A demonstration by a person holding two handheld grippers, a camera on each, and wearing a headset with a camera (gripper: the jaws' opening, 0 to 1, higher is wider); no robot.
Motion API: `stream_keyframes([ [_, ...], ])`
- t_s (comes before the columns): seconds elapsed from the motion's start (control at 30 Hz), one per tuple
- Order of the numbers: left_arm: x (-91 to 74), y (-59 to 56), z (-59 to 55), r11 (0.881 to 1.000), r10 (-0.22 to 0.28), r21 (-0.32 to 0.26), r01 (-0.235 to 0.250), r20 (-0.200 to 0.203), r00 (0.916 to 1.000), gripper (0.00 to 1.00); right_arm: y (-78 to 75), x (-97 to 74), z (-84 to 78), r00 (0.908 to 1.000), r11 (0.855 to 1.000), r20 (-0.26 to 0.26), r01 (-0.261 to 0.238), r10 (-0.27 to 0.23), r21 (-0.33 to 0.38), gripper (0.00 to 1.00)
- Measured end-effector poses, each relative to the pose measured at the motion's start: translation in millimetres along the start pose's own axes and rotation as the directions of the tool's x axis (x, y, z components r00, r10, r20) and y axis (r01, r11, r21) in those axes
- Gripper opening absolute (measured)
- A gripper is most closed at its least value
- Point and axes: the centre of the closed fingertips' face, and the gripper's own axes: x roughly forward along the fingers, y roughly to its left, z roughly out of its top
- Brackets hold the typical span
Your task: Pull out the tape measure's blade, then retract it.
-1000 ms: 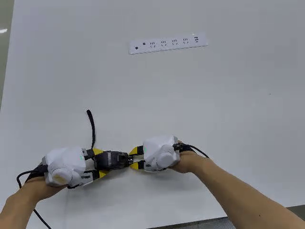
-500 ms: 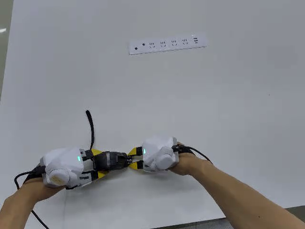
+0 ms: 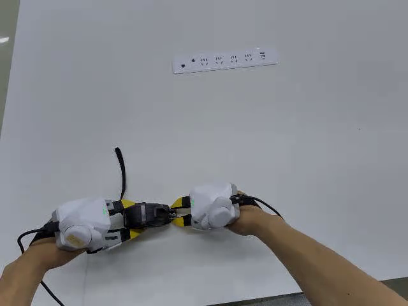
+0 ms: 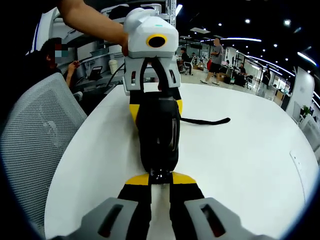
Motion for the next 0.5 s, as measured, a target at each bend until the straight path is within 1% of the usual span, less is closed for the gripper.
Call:
stream_keyframes([
  [0.5, -0.4, -0.1, -0.5, 1.0, 0.0, -0.003, 0.0, -0.002, 1.0, 0.29, 0.1, -1.3, -0.5, 1.0, 1.0, 0.0, -0.001, 0.001, -0.006, 0.11],
])
